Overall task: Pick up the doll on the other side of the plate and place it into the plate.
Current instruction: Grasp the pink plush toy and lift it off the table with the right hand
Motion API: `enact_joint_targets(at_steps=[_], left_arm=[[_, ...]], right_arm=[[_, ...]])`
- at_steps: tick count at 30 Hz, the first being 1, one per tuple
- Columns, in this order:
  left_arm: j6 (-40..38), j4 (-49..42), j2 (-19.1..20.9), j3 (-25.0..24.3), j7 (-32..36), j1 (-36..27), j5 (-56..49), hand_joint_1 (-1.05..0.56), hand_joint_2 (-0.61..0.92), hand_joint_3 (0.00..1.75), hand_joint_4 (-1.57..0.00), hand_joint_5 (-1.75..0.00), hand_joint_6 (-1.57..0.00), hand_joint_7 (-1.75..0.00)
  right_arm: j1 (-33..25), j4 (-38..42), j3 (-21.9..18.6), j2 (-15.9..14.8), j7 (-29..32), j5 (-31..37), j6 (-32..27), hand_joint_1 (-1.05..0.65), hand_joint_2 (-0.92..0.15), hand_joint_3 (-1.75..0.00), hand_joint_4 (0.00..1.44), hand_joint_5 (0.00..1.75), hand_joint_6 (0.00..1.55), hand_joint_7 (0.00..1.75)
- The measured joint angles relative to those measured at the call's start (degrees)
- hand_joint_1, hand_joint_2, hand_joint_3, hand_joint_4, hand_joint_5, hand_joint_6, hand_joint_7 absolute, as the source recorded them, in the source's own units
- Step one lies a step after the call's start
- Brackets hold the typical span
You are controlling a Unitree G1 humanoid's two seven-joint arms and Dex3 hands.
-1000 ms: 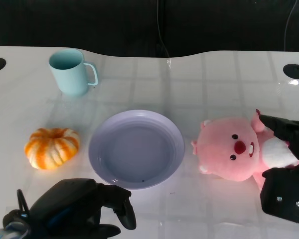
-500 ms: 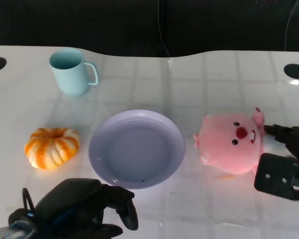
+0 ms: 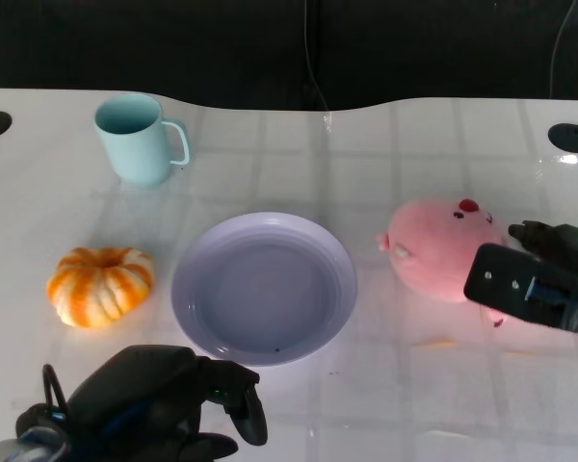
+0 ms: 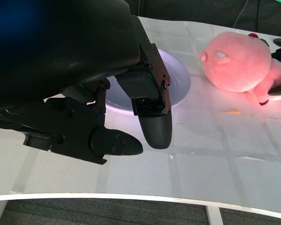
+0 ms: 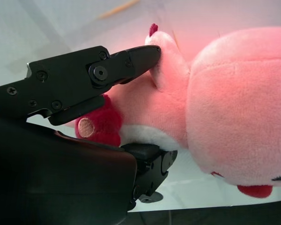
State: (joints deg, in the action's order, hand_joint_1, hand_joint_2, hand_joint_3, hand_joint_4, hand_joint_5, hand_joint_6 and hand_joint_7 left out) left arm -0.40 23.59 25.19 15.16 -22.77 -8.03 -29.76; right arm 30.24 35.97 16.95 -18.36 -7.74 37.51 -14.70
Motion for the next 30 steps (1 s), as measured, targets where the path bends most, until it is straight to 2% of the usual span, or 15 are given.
enact_joint_targets(at_steps=[2,3,4,5,6,7,9,11,12,13,16,20,23,27,30], left_arm=[[0.0,0.1,0.0,0.0,0.0,-0.1,-0.1,-0.21,0.92,0.23,-0.72,-1.36,-0.85,-0.77],[0.0,0.2,0.0,0.0,0.0,-0.1,-0.1,-0.21,0.92,0.23,-0.72,-1.36,-0.85,-0.77],[0.0,0.4,0.0,0.0,0.0,-0.2,-0.3,-0.21,0.92,0.23,-0.72,-1.36,-0.85,-0.77],[0.0,0.5,0.0,0.0,0.0,-0.3,-0.5,-0.21,0.92,0.23,-0.72,-1.36,-0.85,-0.77],[0.0,0.8,0.0,0.0,0.0,-0.5,-0.5,-0.21,0.92,0.23,-0.73,-1.36,-0.85,-0.77],[0.0,1.1,0.0,0.0,0.0,-0.7,-0.5,-0.22,0.92,0.23,-0.73,-1.36,-0.85,-0.76],[0.0,1.6,0.0,0.0,0.0,-1.0,-0.8,-0.22,0.92,0.23,-0.74,-1.35,-0.85,-0.76],[0.0,1.8,0.1,0.0,0.0,-1.4,-1.0,-0.22,0.92,0.23,-0.74,-1.35,-0.86,-0.76],[-0.1,1.9,0.1,-0.1,0.0,-1.6,-1.0,-0.22,0.92,0.23,-0.74,-1.35,-0.85,-0.76],[-0.2,2.1,0.1,-0.2,0.0,-1.7,-1.0,-0.22,0.92,0.23,-0.74,-1.36,-0.86,-0.76],[-0.6,2.4,0.1,-0.6,0.0,-1.8,-0.9,-0.21,0.92,0.23,-0.74,-1.36,-0.86,-0.76],[-1.2,3.0,0.1,-0.7,-0.4,-1.9,-0.9,-0.2,0.92,0.25,-0.73,-1.37,-0.86,-0.75],[-1.1,3.3,0.1,-0.7,-0.4,-2.0,-1.0,-0.21,0.92,0.24,-0.73,-1.37,-0.86,-0.76],[-1.1,3.8,0.1,-0.7,-0.5,-2.3,-1.0,-0.21,0.92,0.23,-0.73,-1.37,-0.86,-0.76],[-1.1,4.0,0.1,-0.7,-0.5,-2.3,-1.0,-0.22,0.92,0.23,-0.73,-1.37,-0.86,-0.77]], right_arm=[[0.8,2.6,-0.1,0.4,3.3,-0.5,2.3,-0.3,-0.92,-0.09,0.66,0.21,0.82,0.11],[0.9,3.9,-0.4,0.9,5.9,-1.3,3.9,-0.22,-0.92,-0.1,0.82,0.3,0.93,0.11],[0.9,5.1,-0.8,1.3,8.2,-2.4,5.4,-0.18,-0.92,-0.11,0.89,0.46,0.99,0.1],[0.8,6.0,-1.2,1.7,10.2,-3.0,6.8,-0.14,-0.92,-0.12,0.85,0.9,1.07,0.09],[0.8,6.8,-1.6,2.0,12.1,-3.8,8.3,-0.12,-0.92,-0.13,0.82,1.15,1.13,0.08],[0.7,7.5,-1.8,2.0,13.8,-4.2,9.9,-0.1,-0.91,-0.13,0.82,1.33,1.23,0.1],[0.4,8.4,-1.8,2.0,16.9,-4.4,13.3,-0.1,-0.89,-0.17,0.84,1.47,1.32,0.15],[0.0,8.8,-1.5,2.0,18.8,-4.4,15.6,-0.17,-0.55,-0.88,0.86,1.62,1.22,0.55],[0.0,8.9,-1.1,2.0,19.6,-4.3,16.2,-0.18,-0.48,-1.02,0.83,1.68,1.1,0.84],[0.0,8.9,-0.6,2.0,20.3,-4.1,16.4,-0.2,-0.48,-1.02,0.79,1.7,0.95,1.13],[-0.2,8.4,0.2,1.8,21.4,-3.1,16.7,-0.2,-0.49,-1.01,0.79,1.74,0.79,1.48],[-1.4,5.9,0.2,1.6,21.9,-2.5,14.7,-0.21,-0.51,-0.98,0.77,1.75,0.78,1.41],[-2.6,3.3,-0.7,2.0,23.0,-2.7,12.4,-0.2,-0.5,-1.01,0.79,1.75,0.76,1.51],[-4.8,-0.1,-3.1,2.6,24.4,-5.0,11.5,-0.18,-0.41,-1.2,0.87,1.75,0.72,1.71],[-5.9,-1.8,-3.9,3.0,25.2,-5.8,12.0,-0.19,-0.37,-1.3,0.9,1.75,0.74,1.74]])
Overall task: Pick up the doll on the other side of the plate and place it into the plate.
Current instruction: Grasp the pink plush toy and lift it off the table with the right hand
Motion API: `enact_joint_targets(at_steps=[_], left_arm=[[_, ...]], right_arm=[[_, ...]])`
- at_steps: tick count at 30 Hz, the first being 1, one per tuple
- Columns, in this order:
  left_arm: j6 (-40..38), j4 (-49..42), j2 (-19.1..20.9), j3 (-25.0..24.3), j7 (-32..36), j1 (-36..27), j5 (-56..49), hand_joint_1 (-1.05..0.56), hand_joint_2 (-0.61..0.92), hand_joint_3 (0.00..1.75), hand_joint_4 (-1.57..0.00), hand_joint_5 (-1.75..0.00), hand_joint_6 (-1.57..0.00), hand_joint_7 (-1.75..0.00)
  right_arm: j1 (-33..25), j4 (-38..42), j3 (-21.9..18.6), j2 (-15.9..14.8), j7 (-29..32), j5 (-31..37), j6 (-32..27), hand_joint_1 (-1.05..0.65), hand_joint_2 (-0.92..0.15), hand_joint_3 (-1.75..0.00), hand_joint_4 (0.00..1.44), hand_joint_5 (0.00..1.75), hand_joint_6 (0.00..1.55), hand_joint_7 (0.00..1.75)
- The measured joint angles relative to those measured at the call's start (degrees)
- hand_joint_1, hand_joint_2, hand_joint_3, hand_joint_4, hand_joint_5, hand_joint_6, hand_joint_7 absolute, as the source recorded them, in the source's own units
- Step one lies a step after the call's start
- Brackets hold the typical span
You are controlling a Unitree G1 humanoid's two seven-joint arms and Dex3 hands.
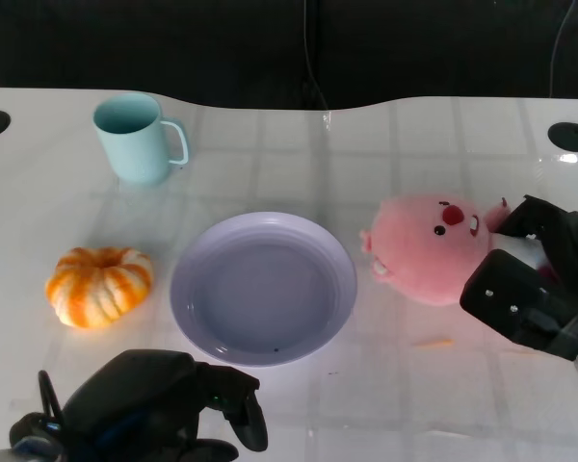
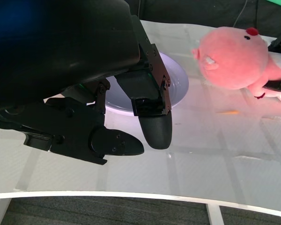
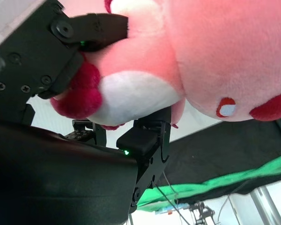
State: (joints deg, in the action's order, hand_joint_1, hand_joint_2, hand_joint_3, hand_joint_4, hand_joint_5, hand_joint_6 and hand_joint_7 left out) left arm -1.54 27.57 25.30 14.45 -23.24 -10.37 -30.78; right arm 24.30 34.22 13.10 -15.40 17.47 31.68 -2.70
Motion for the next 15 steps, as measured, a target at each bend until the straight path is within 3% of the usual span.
enact_joint_targets(at_steps=[8,15], left_arm=[[-0.5,0.7,0.1,-0.6,-0.8,-0.7,0.2,-0.22,0.92,0.24,-0.72,-1.37,-0.84,-0.77],[-1.1,1.0,0.1,-0.6,-1.3,-0.9,0.1,-0.22,0.92,0.24,-0.72,-1.38,-0.84,-0.78]], right_arm=[[-2.4,-8.1,-1.1,1.6,-0.8,-2.4,1.2,-0.17,-0.33,-1.36,0.91,1.75,0.76,1.75],[-2.3,-15.7,0.5,5.9,-4.9,-2.8,0.5,-0.14,-0.28,-1.41,0.93,1.75,0.78,1.75]])
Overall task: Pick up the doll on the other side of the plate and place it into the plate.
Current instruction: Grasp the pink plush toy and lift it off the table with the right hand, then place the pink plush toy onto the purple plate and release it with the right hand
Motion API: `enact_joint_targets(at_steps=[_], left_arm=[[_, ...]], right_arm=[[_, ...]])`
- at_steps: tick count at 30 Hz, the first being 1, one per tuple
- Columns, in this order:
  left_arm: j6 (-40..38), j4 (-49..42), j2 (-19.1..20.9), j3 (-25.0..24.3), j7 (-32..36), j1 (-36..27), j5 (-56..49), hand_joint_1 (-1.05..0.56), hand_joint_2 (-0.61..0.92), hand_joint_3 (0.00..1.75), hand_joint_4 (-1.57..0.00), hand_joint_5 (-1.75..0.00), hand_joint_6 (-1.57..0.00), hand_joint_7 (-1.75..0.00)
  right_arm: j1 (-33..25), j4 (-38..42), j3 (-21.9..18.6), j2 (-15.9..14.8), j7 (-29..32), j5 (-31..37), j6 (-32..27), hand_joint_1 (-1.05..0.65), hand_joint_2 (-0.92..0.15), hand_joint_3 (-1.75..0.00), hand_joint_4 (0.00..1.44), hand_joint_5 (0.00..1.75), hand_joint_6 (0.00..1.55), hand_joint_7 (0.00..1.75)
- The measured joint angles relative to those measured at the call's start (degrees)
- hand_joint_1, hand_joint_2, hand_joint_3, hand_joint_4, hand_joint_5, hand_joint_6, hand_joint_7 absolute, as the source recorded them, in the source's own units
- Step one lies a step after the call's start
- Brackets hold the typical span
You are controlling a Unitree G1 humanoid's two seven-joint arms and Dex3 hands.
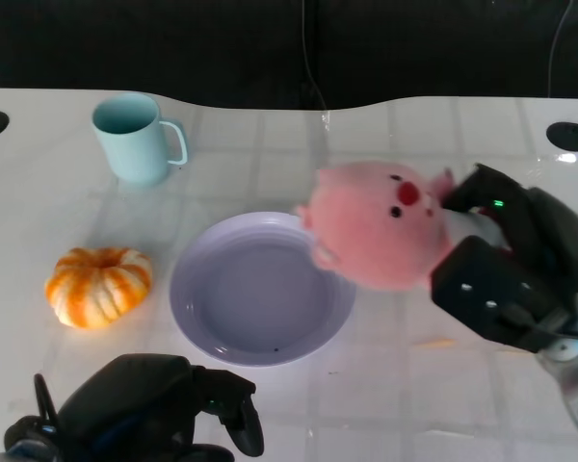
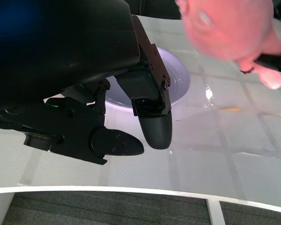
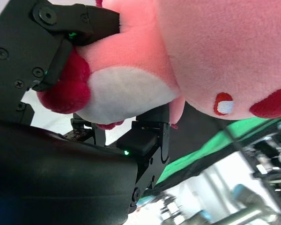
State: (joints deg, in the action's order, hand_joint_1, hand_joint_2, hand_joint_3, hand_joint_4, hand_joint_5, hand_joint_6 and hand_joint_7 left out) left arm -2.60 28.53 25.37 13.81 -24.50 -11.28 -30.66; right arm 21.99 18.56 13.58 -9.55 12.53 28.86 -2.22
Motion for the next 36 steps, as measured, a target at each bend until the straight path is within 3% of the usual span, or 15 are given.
enact_joint_targets(at_steps=[7,11,17,23,26,27,28,30,33,36], left_arm=[[0.0,0.0,-0.3,0.4,0.0,0.0,-0.2,-0.22,0.92,0.24,-0.72,-1.39,-0.84,-0.79],[0.0,0.0,-0.7,0.9,0.0,0.1,-0.4,-0.22,0.92,0.24,-0.72,-1.38,-0.85,-0.79],[0.0,0.0,-1.1,1.6,0.1,0.0,-1.3,-0.22,0.92,0.23,-0.74,-1.38,-0.85,-0.79],[0.1,0.0,-1.6,1.9,0.3,-0.1,-1.5,-0.21,0.92,0.22,-0.75,-1.36,-0.85,-0.79],[0.4,0.0,-1.7,1.9,0.6,-0.2,-2.0,-0.21,0.92,0.21,-0.75,-1.36,-0.85,-0.78],[0.5,0.0,-1.7,2.0,0.6,-0.2,-2.2,-0.22,0.92,0.21,-0.75,-1.35,-0.85,-0.78],[0.6,0.0,-1.7,2.0,0.6,-0.2,-2.2,-0.22,0.92,0.21,-0.75,-1.35,-0.85,-0.78],[0.7,0.0,-1.7,2.0,0.6,-0.3,-2.2,-0.21,0.92,0.21,-0.75,-1.34,-0.86,-0.77],[1.2,0.0,-1.7,2.0,0.7,-0.3,-2.2,-0.21,0.92,0.21,-0.76,-1.35,-0.86,-0.77],[1.2,0.0,-1.7,2.0,0.7,-0.5,-2.2,-0.22,0.92,0.21,-0.76,-1.36,-0.87,-0.77]], right_arm=[[4.0,-1.0,2.4,4.1,-2.7,0.0,-0.3,-0.14,-0.31,-1.41,0.95,1.75,0.78,1.75],[7.7,-0.2,4.6,6.4,-4.0,1.0,-1.5,-0.15,-0.37,-1.26,0.93,1.75,0.77,1.74],[12.5,7.6,7.6,9.5,-3.6,2.6,-0.3,-0.14,-0.34,-1.31,0.91,1.75,0.78,1.75],[14.8,14.1,8.2,12.8,-2.9,2.7,-0.1,-0.11,-0.37,-1.24,0.94,1.75,0.79,1.7],[15.1,15.9,8.4,13.7,-2.9,2.7,-0.1,-0.15,-0.47,-0.94,0.79,1.56,0.85,0.99],[15.1,16.1,8.6,13.8,-3.4,2.7,-0.1,-0.2,-0.63,-0.66,0.73,1.32,0.83,0.65],[15.1,16.1,8.9,13.7,-4.3,2.7,-0.2,-0.21,-0.72,-0.49,0.71,1.23,0.86,0.46],[15.1,16.0,9.8,13.2,-6.5,2.8,-0.4,-0.29,-0.87,-0.23,0.57,0.82,0.74,0.15],[15.1,14.8,11.3,12.2,-9.6,4.0,-1.4,-0.38,-0.92,-0.16,0.42,0.57,0.63,0.02],[15.0,12.9,12.4,10.8,-11.8,4.9,-2.5,-0.44,-0.92,-0.16,0.38,0.48,0.6,0.01]])
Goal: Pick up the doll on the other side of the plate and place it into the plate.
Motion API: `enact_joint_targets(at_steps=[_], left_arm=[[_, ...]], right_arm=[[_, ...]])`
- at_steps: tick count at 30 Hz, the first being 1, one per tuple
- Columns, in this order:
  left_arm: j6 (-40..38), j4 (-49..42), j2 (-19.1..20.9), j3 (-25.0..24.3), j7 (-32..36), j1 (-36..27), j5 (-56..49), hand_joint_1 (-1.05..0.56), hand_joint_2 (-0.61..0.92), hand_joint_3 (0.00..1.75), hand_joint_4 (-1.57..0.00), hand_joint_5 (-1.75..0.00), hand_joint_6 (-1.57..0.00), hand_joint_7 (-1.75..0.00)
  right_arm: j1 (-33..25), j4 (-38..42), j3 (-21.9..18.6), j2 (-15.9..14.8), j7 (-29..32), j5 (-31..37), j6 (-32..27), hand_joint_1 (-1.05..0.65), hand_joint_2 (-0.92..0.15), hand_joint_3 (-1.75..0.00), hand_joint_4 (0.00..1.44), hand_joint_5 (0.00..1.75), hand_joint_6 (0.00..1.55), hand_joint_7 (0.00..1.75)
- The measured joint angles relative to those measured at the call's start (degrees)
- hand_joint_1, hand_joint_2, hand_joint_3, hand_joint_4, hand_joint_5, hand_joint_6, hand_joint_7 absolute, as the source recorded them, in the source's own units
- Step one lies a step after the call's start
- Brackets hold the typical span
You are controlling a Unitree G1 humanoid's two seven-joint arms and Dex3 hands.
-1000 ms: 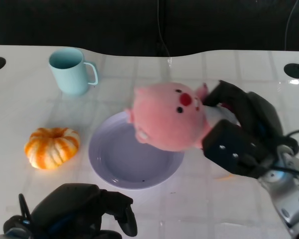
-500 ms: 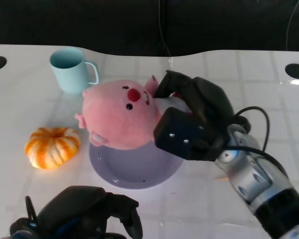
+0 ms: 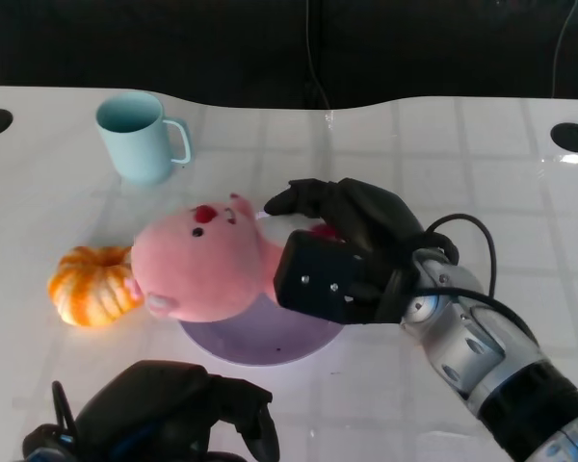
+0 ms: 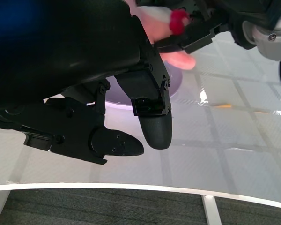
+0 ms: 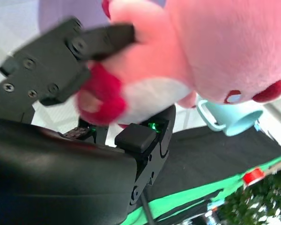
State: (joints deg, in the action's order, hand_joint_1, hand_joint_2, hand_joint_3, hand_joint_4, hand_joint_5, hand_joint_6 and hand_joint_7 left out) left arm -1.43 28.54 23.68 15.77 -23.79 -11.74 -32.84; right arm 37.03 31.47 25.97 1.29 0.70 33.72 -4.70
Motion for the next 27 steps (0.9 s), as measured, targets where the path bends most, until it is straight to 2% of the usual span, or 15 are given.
enact_joint_targets(at_steps=[7,11,14,21,24,27], left_arm=[[0.0,0.0,0.0,0.0,0.0,0.0,-0.1,-0.22,0.92,0.22,-0.75,-1.36,-0.86,-0.77],[-0.1,0.0,0.0,0.0,0.0,0.0,-0.1,-0.21,0.92,0.22,-0.75,-1.37,-0.87,-0.77],[-0.1,0.0,0.1,0.0,0.0,0.1,-0.1,-0.21,0.92,0.22,-0.75,-1.37,-0.87,-0.77],[0.0,-0.1,0.2,-0.2,0.0,0.4,0.0,-0.22,0.92,0.23,-0.74,-1.37,-0.87,-0.76],[-0.1,-0.1,0.2,-0.2,-0.1,0.6,0.0,-0.22,0.92,0.23,-0.74,-1.36,-0.86,-0.76],[-0.2,-0.1,0.2,-0.1,-0.1,0.9,0.0,-0.22,0.92,0.23,-0.74,-1.37,-0.86,-0.76]], right_arm=[[-0.8,-4.5,0.4,-3.1,-2.2,0.7,-0.3,-0.48,-0.92,-0.17,0.4,0.46,0.64,0.03],[-2.8,-9.4,0.3,-5.9,-4.9,0.4,0.1,-0.5,-0.92,-0.18,0.39,0.45,0.65,0.03],[-4.9,-14.7,-0.6,-8.7,-6.8,0.0,0.8,-0.48,-0.92,-0.17,0.47,0.49,0.67,0.03],[-12.4,-26.6,-4.5,-14.3,-10.3,-1.8,2.3,-0.48,-0.92,-0.16,0.57,0.64,0.73,0.05],[-16.3,-31.5,-6.7,-15.7,-11.7,-3.2,2.1,-0.42,-0.92,-0.14,0.63,0.78,0.76,0.06],[-20.8,-36.2,-9.5,-16.6,-12.7,-5.7,1.7,-0.34,-0.92,-0.11,0.67,0.83,0.81,0.08]])
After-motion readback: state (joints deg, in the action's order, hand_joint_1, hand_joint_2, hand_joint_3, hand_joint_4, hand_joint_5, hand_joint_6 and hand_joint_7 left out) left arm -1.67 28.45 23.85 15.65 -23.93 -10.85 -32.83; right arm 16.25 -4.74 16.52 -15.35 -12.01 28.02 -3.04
